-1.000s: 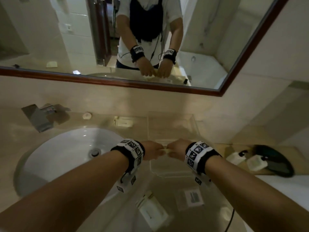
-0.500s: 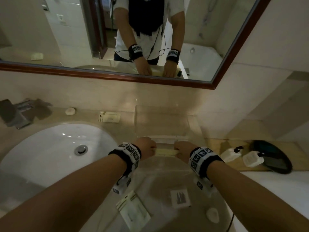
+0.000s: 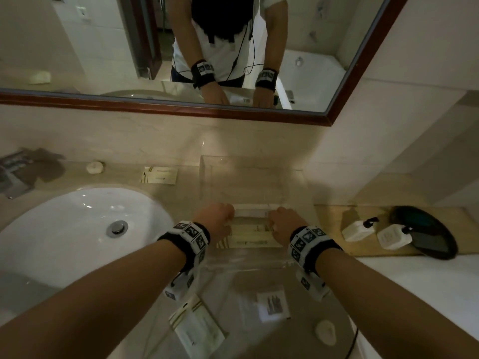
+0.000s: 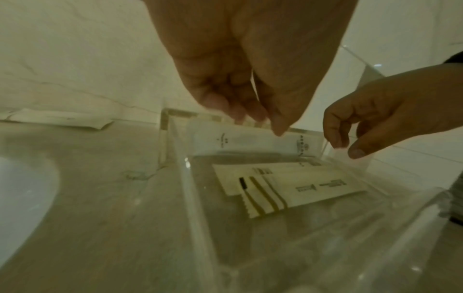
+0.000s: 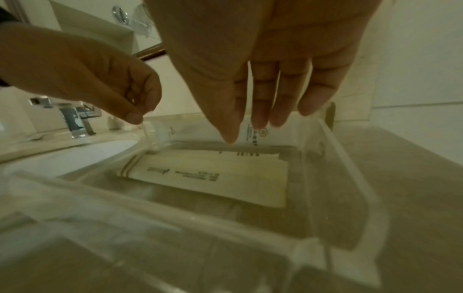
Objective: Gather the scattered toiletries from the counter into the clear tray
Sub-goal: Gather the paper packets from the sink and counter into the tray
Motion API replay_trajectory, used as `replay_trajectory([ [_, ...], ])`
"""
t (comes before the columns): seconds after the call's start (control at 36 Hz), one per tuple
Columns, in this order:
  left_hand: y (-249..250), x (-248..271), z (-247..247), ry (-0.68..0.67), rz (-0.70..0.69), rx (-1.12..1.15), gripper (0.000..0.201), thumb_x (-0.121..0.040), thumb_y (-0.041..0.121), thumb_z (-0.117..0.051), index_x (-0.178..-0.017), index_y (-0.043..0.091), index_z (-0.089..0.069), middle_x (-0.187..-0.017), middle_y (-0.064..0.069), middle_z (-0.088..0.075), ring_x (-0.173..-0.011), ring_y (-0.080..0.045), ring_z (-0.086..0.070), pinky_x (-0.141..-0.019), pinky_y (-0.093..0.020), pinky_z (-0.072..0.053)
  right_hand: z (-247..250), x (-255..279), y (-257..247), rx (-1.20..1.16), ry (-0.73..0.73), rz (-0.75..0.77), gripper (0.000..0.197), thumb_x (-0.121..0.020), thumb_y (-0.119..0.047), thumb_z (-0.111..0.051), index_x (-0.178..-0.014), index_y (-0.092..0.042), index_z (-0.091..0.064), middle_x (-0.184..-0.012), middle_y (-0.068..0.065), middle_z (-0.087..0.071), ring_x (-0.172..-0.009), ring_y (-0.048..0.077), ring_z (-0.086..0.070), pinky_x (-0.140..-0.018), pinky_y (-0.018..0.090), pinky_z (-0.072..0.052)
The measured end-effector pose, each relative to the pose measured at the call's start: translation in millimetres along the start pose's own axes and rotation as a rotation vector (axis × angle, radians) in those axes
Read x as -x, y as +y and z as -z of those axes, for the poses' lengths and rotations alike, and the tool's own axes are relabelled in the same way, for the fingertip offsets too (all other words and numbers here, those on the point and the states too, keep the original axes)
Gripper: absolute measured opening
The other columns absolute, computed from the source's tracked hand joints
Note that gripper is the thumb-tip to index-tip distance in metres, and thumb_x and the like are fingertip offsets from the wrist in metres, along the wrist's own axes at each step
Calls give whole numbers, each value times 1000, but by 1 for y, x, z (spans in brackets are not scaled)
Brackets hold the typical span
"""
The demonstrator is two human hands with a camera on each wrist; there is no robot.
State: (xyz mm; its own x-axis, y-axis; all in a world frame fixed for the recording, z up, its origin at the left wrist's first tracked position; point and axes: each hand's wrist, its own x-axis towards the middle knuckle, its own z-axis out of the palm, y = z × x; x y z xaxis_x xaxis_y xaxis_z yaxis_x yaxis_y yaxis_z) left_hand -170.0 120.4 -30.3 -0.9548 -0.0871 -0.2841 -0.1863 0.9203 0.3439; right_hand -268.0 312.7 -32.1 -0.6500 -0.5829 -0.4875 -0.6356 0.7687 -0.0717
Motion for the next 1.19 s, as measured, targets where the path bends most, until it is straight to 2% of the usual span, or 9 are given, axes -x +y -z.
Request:
replay_trajectory([
  [0.06,9,4,1,-186,-38,-47,23,-91,26,-55,-110,19,-65,-115,-2,-65,-104,-23,-60,-87,-30,-48,2,0,0,-53,-141,36,25,-93,-14,-48,-115,-9,-59,-123,11,-58,-112,32,-55,-96,36,-46],
  [0.14,24,7,-11,-532,-97,-238,36,-98,31,-49,-126,13,-61,-131,-6,-59,-118,-26,-56,-98,-32,-43,-2,0,-9,-27,-357,98,28,-95,-17,-52,-119,-9,-63,-129,7,-59,-116,28,-55,-100,33,-43],
  [0.19,28,6,-20,-584,-94,-270,39,-99,30,-45,-131,10,-57,-135,-9,-56,-121,-30,-53,-104,-37,-42,-7,-2,-17,-1,-447,96,32,-96,-18,-50,-126,-8,-58,-135,8,-55,-120,29,-53,-102,34,-40],
  [0.28,30,2,-24,-545,-60,-217,36,-98,25,-45,-130,12,-56,-132,-10,-56,-118,-30,-54,-99,-37,-43,-13,-10,-21,-17,-439,42,36,-96,-12,-50,-131,-6,-53,-138,12,-51,-124,32,-50,-106,37,-40],
  [0.47,27,-10,-21,-438,61,-119,37,-94,22,-55,-129,10,-54,-126,-13,-59,-112,-30,-59,-94,-37,-49,-19,-18,-13,76,-131,25,42,-83,-19,-64,-124,-13,-55,-127,13,-53,-114,33,-55,-96,43,-48],
  [0.83,26,-4,-17,-438,100,-93,35,-94,21,-51,-128,10,-55,-128,-12,-58,-113,-30,-59,-92,-38,-48,-19,-17,-11,-3,-217,-17,43,-96,-17,-51,-138,-9,-44,-141,14,-44,-127,31,-47,-107,39,-41],
  [0.97,24,1,-13,-411,103,-58,45,-96,23,-48,-140,18,-44,-141,-7,-48,-123,-27,-52,-98,-35,-44,-13,-12,-15,-60,-220,-42,34,-97,-15,-46,-130,-8,-51,-135,15,-51,-120,31,-53,-103,38,-43],
  [1.11,23,9,-9,-356,88,6,43,-95,25,-49,-138,24,-46,-141,-2,-50,-125,-23,-50,-103,-32,-42,0,-4,-31,-53,-285,1,37,-97,-16,-49,-133,-7,-48,-137,15,-49,-123,31,-49,-103,35,-39],
  [1.19,23,18,-5,-331,40,31,41,-95,25,-50,-136,24,-49,-137,-1,-54,-122,-22,-52,-103,-33,-44,5,4,-48,-57,-275,50,31,-95,-17,-50,-125,-9,-55,-128,11,-55,-116,30,-53,-96,34,-43],
])
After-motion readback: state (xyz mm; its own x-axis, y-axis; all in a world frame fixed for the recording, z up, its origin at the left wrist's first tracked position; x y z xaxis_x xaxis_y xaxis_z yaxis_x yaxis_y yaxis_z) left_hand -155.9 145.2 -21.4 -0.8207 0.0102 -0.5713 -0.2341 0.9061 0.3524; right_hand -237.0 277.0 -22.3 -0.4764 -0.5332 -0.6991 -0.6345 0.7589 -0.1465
